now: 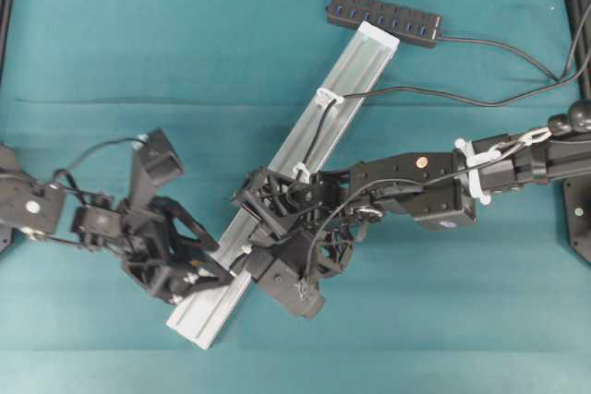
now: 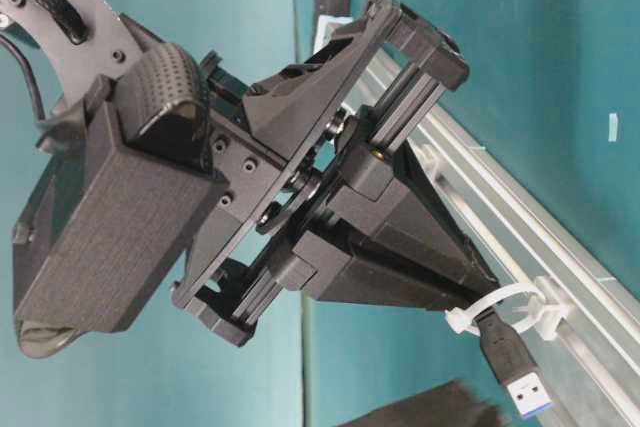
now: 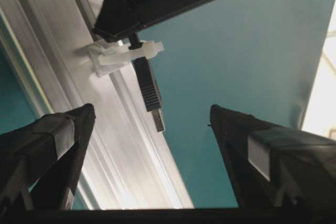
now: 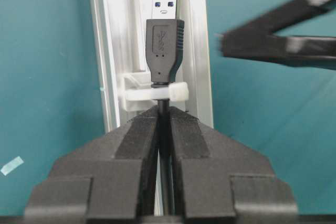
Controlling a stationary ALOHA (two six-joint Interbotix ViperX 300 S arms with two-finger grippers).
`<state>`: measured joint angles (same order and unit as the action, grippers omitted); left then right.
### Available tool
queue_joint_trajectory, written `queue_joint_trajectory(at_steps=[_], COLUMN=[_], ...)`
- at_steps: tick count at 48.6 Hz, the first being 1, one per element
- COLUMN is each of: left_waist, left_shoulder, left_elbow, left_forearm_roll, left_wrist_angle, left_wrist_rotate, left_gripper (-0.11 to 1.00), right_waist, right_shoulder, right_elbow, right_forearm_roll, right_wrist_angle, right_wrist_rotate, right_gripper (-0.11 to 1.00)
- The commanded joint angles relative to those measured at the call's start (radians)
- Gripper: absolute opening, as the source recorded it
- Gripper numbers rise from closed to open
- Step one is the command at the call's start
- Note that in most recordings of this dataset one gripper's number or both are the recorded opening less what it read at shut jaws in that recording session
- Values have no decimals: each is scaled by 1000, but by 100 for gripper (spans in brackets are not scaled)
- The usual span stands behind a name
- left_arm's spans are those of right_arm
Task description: Pass the USB cable through three rings with both arms.
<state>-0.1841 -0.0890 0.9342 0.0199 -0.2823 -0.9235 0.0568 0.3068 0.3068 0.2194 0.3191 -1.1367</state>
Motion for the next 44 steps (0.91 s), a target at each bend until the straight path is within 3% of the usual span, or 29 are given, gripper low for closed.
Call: queue_joint_trajectory(at_steps=[1, 34, 39, 44], left_waist=[-8, -8, -6, -8], left_shoulder=[14, 66, 66, 66], left_elbow=[-29, -61, -61, -61], left_forearm_roll=[3, 3, 3, 3], left_wrist_angle=[-17, -28, -28, -28], left_wrist_rotate=[0, 0, 8, 17], left_gripper=[95, 90, 82, 61], right_waist=[-2, -2, -2, -2], right_shoulder=[2, 0, 0, 0], right_elbow=[-5, -2, -2, -2], right_forearm_roll=[5, 5, 6, 5], right_wrist_angle=[-5, -2, -2, -2], right_wrist_rotate=[14, 15, 15, 15], right_gripper=[7, 7, 7, 7])
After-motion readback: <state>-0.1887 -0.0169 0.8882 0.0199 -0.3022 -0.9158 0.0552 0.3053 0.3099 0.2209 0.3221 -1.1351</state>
